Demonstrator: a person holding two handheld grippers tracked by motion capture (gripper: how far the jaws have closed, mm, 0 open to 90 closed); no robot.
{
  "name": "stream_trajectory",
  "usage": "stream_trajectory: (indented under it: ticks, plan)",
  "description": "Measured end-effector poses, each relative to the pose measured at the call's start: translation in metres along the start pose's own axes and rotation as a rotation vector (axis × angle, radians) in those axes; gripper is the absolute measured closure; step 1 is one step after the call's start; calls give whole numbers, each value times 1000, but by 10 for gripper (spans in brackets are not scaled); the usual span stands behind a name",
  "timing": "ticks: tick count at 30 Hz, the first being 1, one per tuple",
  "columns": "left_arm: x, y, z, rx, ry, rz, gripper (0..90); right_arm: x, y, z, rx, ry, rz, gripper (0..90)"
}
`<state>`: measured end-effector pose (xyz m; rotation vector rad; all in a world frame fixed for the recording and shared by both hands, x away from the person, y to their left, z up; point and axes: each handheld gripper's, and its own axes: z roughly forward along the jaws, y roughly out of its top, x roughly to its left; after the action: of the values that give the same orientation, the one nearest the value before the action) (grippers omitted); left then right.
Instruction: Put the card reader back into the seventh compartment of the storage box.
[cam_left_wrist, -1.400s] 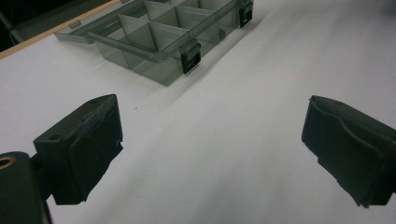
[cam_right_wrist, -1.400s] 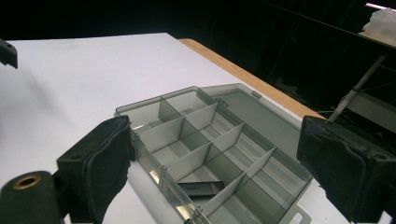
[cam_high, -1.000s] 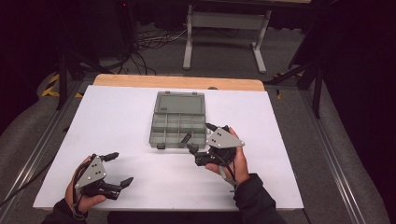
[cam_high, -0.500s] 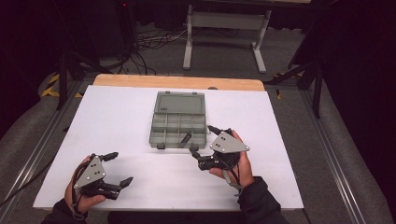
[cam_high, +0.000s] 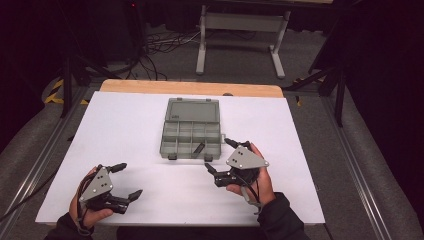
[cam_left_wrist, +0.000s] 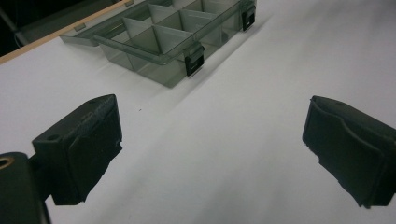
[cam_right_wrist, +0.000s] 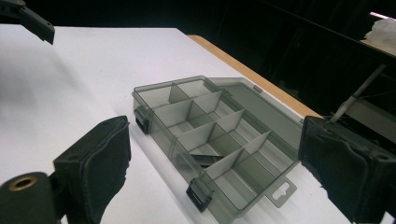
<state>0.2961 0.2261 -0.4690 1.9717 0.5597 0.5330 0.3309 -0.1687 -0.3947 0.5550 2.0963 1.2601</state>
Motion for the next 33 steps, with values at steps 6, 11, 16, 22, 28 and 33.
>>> stream_trajectory:
  ticks: [6, 11, 16, 22, 28, 33]
  plan:
    - [-1, 0, 0, -3, -1, 1, 54, 0, -1, -8, 8, -19, -15, 106]
    - [-1, 0, 1, -3, -2, 3, 54, -1, -4, -16, 8, -34, -12, 107]
    - [-1, 0, 0, -2, -1, 3, 53, -2, -6, -23, 10, -31, -15, 107]
    - [-1, 1, 0, -2, -3, 6, 52, -5, -10, -33, 17, -32, -7, 105]
    - [-1, 1, 1, -2, -5, 5, 52, -5, -17, -39, 33, -36, -17, 105]
    - [-2, 1, 1, 4, -7, 8, 52, -5, -23, -43, 46, -39, -29, 105]
